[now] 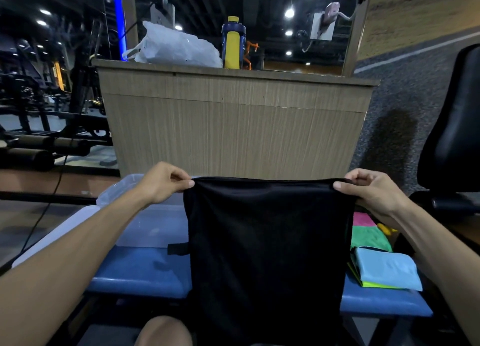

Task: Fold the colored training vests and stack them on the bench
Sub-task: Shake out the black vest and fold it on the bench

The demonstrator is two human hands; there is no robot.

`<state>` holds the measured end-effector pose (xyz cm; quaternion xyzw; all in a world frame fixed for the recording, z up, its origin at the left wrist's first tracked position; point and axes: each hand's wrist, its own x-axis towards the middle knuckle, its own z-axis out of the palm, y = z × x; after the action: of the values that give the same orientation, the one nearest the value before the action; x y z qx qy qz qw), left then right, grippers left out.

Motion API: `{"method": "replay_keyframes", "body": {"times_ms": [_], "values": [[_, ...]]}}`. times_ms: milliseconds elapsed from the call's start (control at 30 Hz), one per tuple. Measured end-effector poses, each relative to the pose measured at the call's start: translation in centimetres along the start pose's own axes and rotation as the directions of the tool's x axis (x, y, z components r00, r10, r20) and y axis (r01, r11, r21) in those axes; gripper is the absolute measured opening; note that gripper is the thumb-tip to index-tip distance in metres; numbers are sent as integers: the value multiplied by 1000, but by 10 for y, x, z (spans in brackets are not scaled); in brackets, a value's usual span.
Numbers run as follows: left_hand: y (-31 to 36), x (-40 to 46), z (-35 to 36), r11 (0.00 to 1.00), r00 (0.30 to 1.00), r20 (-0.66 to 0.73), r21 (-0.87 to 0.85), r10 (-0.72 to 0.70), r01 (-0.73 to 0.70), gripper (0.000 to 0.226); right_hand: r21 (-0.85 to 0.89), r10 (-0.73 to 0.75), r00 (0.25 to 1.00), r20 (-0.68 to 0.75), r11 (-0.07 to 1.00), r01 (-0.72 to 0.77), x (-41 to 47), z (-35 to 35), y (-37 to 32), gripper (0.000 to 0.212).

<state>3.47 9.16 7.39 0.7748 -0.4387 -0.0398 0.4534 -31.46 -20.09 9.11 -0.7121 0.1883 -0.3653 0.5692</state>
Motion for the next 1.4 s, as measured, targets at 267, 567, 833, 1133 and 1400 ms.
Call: {"method": "replay_keyframes", "body": {"times_ms": [267, 567, 833, 1133, 1400], "values": [[11, 5, -2, 874, 969, -146, -474, -197, 106, 21, 141, 51, 994, 93, 988, -64, -2, -14, 13, 62], [20, 9, 2, 978, 960, -277, -210, -51, -8, 20, 36, 27, 999, -35, 999, -26, 3, -7, 23, 64], [23, 5, -5, 997, 998, 30, -54, -59, 61, 23, -208, 153, 981, 121, 970, -126, -6, -7, 24, 9], [32, -14, -36, 779, 903, 425, -588, 68, 218, 37, 316, 86, 966, 243, 935, -163, -17, -24, 21, 29], [32, 8, -28, 666, 981, 196, -733, 11, 139, 43, 267, 73, 977, 200, 955, -126, -2, -18, 34, 50]]}}
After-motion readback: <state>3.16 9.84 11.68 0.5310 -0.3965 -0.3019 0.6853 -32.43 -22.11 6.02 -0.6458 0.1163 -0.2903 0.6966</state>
